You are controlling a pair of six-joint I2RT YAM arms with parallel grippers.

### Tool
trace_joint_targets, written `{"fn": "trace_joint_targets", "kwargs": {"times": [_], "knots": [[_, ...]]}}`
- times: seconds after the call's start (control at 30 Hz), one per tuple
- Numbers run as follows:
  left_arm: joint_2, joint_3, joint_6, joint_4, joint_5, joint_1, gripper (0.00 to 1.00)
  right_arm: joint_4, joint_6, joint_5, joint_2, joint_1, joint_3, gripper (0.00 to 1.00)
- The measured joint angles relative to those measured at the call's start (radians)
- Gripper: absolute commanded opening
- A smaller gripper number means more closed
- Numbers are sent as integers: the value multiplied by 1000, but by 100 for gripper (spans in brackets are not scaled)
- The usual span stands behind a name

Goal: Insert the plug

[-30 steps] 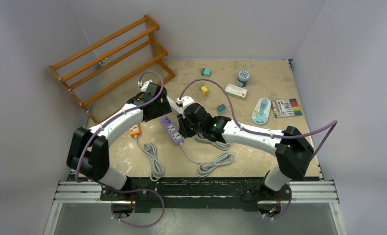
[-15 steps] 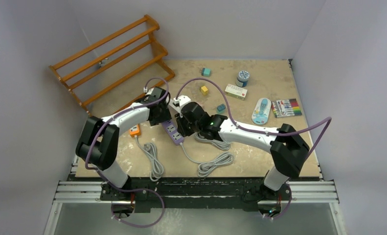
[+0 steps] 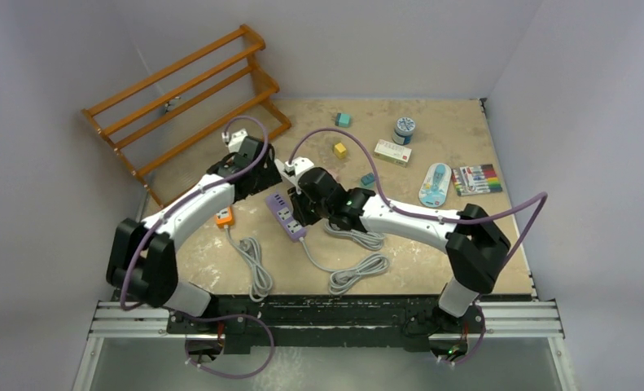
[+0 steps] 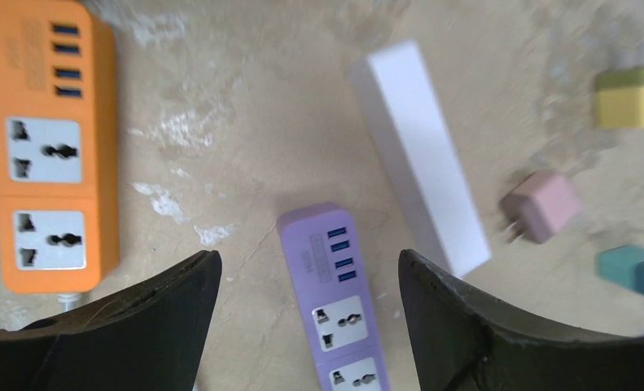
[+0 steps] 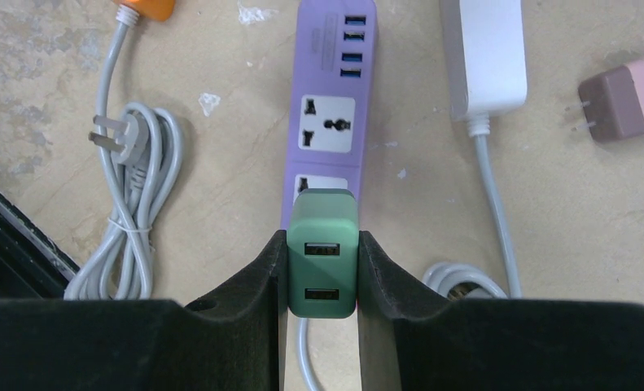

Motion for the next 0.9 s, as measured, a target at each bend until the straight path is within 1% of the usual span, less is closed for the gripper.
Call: {"fn": "trace_joint_targets", "kwargs": {"times": [0.1,0.2,0.5,0.67,0.9], "knots": [[-81,5,-1,24,-45,3,77,-11,0,-14,41,0,48,0],[-112,4,-1,51,-62,8,74,-24,0,-32,85,0,84,0],[-13,-45,-24,70,-15,26,69,-92,1,-54,146,13,126,0],[-6,-64,-47,77,22,58,68,-109,5,-65,154,15,132,0],[0,-66,-51,93,61,63,68,-106,14,-61,179,15,146,0]]}}
